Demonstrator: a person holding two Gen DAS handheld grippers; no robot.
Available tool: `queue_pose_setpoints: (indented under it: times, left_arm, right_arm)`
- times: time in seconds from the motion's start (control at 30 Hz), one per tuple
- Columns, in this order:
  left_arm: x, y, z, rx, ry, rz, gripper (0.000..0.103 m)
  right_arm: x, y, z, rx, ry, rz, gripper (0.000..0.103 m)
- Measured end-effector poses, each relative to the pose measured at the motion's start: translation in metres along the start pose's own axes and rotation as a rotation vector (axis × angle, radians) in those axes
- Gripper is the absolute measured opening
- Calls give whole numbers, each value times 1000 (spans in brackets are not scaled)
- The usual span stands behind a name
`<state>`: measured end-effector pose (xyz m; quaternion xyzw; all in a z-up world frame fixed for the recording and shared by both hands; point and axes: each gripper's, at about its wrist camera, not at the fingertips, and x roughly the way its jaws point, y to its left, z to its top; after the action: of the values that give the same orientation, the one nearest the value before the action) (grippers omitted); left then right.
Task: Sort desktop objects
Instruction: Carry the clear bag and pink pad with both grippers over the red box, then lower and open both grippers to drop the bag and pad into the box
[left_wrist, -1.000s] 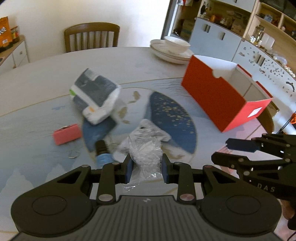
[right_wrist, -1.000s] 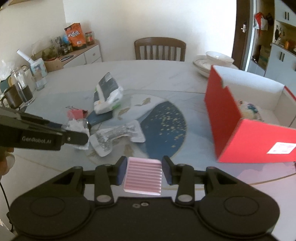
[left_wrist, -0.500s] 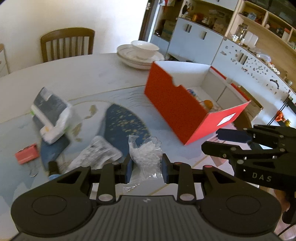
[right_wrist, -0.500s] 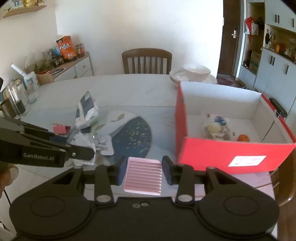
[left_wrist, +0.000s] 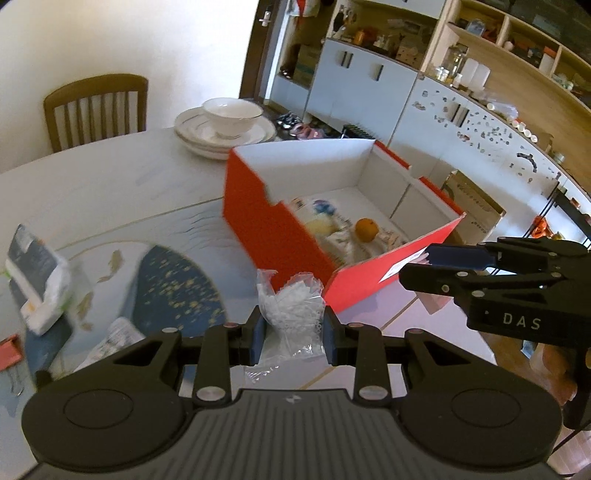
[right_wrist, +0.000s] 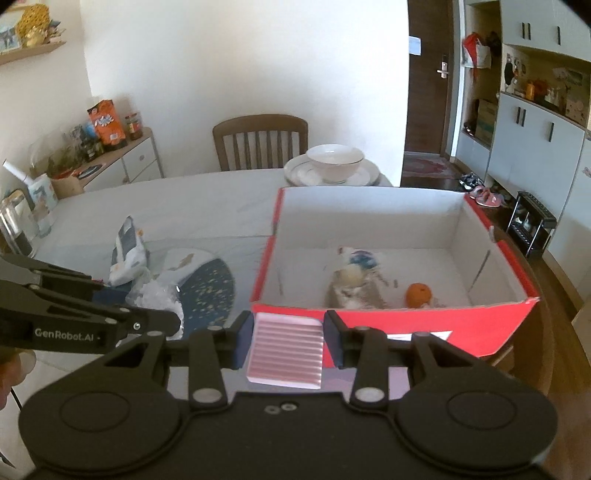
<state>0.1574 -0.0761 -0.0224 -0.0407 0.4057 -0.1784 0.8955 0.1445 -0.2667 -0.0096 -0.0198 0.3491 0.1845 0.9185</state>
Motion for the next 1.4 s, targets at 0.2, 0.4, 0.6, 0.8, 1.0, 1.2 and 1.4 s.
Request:
queue_pose_setpoints:
  times: [0.2,0.4,0.6,0.8,1.0,1.2,1.4]
  left_arm:
    - [15,-26,15,25,-7,-18,30]
    - [27,-47,31,30,-23,-28,30]
    - [39,-62,47,31,-36,-30,30]
    - [52,-70,62,25,-35,-23,30]
    - [69,-77,79,41,-32,1,30]
    - [90,-83,96,64,-15,28,30]
    - [116,-76,109,57,29,59,30]
  right_arm:
    - [-2,-25,9,-13,-13,-4,40]
    - [2,-48,16,-27,-18,-14,40]
    - [5,-66,25,-42,-38,-19,40]
    - [10,-84,38,-51,-55,-25,40]
    - [27,-103,52,-45,-35,-21,40]
    - [51,-117,62,-49,6,-23,40]
    - [71,-128,65,-83,39,-25,40]
